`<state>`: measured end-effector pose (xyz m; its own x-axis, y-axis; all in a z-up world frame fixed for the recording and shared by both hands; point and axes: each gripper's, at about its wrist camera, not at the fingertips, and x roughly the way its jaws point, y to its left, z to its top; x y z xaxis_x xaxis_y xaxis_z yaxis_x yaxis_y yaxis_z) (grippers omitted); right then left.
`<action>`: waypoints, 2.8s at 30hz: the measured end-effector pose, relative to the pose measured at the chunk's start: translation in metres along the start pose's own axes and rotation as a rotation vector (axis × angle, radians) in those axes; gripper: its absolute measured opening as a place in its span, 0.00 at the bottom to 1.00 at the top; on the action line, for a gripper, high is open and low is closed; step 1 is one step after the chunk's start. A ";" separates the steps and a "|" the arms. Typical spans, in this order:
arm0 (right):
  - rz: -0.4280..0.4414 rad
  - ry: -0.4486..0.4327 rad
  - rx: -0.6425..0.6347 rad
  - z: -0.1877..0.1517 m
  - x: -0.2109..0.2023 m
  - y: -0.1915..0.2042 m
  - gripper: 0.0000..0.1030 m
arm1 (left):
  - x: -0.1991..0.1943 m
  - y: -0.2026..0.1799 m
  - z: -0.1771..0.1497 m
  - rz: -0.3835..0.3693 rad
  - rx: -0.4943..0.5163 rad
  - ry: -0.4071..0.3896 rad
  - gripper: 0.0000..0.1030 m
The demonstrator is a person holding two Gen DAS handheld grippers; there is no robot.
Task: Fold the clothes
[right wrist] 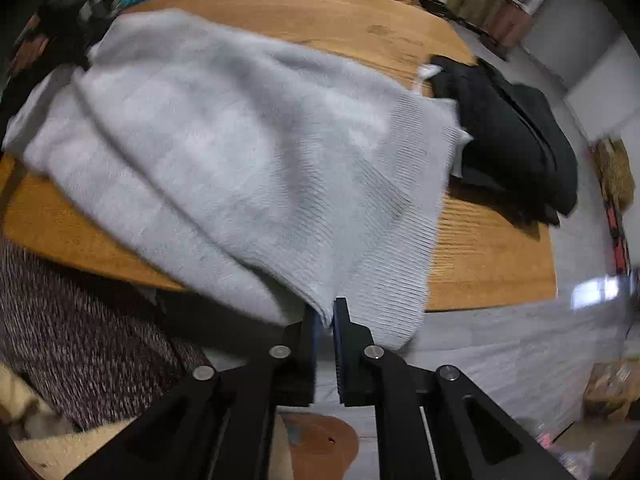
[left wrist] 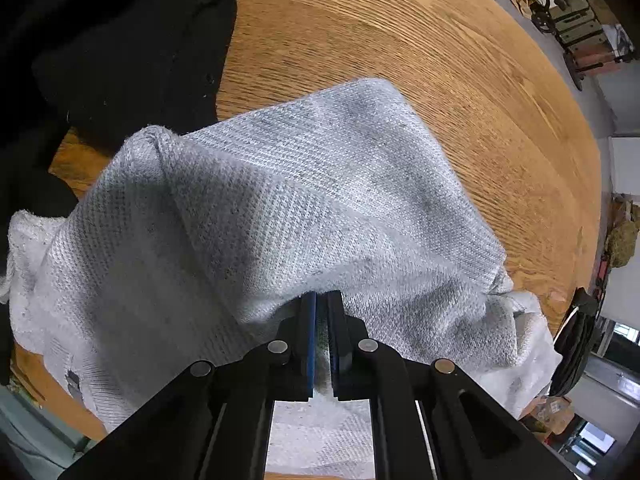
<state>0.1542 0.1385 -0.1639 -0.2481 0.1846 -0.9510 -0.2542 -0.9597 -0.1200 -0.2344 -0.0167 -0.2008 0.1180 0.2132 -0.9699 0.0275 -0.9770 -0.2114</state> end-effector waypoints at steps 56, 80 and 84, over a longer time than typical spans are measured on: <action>0.877 0.090 -0.111 0.282 0.096 0.131 0.09 | -0.023 0.042 -0.133 -0.454 -0.209 -0.540 0.35; 0.899 0.227 -0.162 0.280 0.094 0.093 0.26 | -0.026 0.026 -0.105 -0.193 -0.126 -0.441 0.06; 0.778 0.000 -0.190 0.299 0.064 0.091 0.06 | -0.027 0.028 -0.103 -0.212 -0.149 -0.451 0.06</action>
<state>-0.1640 0.1265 -0.1510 -0.2889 -0.5527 -0.7817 0.1553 -0.8327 0.5314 -0.1341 -0.0498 -0.1677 -0.3438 0.3524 -0.8704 0.1491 -0.8947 -0.4211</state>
